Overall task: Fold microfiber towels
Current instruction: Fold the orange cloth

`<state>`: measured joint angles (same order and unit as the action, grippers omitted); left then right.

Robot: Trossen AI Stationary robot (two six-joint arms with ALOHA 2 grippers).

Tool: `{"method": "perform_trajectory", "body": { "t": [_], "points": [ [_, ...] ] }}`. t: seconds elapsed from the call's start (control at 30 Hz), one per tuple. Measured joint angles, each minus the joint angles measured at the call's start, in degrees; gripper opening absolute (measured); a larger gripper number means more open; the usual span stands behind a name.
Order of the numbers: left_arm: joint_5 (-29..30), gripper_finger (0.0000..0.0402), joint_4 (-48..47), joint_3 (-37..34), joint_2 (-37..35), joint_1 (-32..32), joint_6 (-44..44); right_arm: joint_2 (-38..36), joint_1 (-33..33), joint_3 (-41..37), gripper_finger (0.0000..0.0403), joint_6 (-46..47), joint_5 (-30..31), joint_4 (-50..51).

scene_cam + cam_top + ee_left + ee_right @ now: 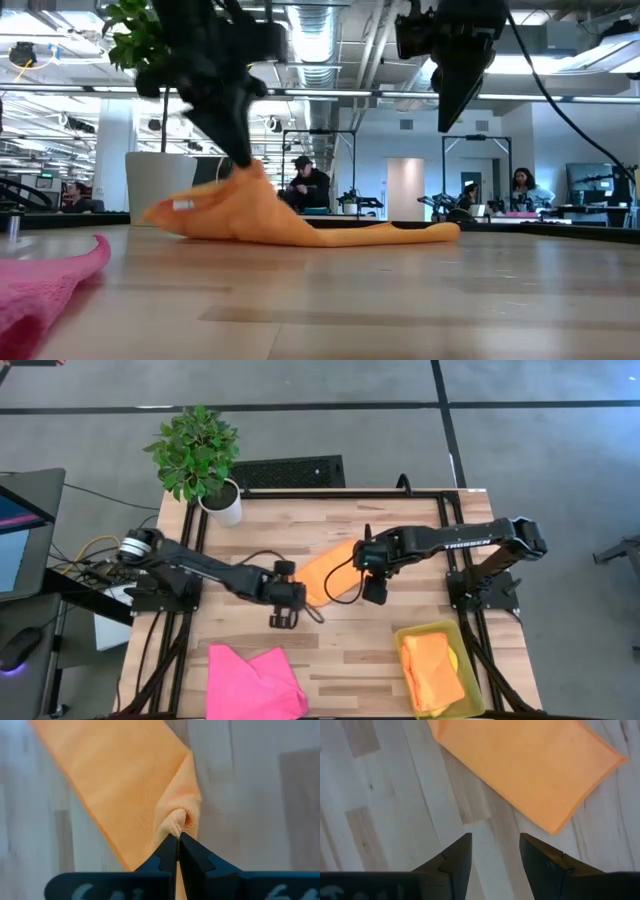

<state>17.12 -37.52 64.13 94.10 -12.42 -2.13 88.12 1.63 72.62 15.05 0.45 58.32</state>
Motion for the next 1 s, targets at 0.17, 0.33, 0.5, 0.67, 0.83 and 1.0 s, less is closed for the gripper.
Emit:
{"method": "perform_trajectory", "body": {
  "t": [0.17,0.33,0.5,0.67,0.83,1.0],
  "points": [
    [-0.7,0.0000,-0.7,7.4,7.5,3.0,7.6,-1.4,-0.2,0.0,0.0186,0.0,0.1,0.0],
    [-1.8,0.0000,-0.7,16.4,12.6,6.1,15.1,-3.4,-0.2,0.0,0.0186,0.1,1.7,1.2],
    [-2.1,0.0000,-0.7,23.6,17.0,8.6,23.6,-6.8,-0.3,0.0,0.0186,0.5,5.5,4.2],
    [-3.3,0.0000,0.3,28.9,21.4,10.8,30.1,-10.8,-0.3,0.0,0.0186,1.6,7.2,6.6],
    [-3.3,0.0000,1.4,33.6,25.9,12.4,34.8,-14.1,-0.3,0.0,0.0186,1.6,7.2,6.7],
    [-3.4,0.0000,1.3,37.5,28.1,14.6,35.6,-16.5,-0.2,0.0,0.0186,1.6,7.2,8.2]
  ]
}}
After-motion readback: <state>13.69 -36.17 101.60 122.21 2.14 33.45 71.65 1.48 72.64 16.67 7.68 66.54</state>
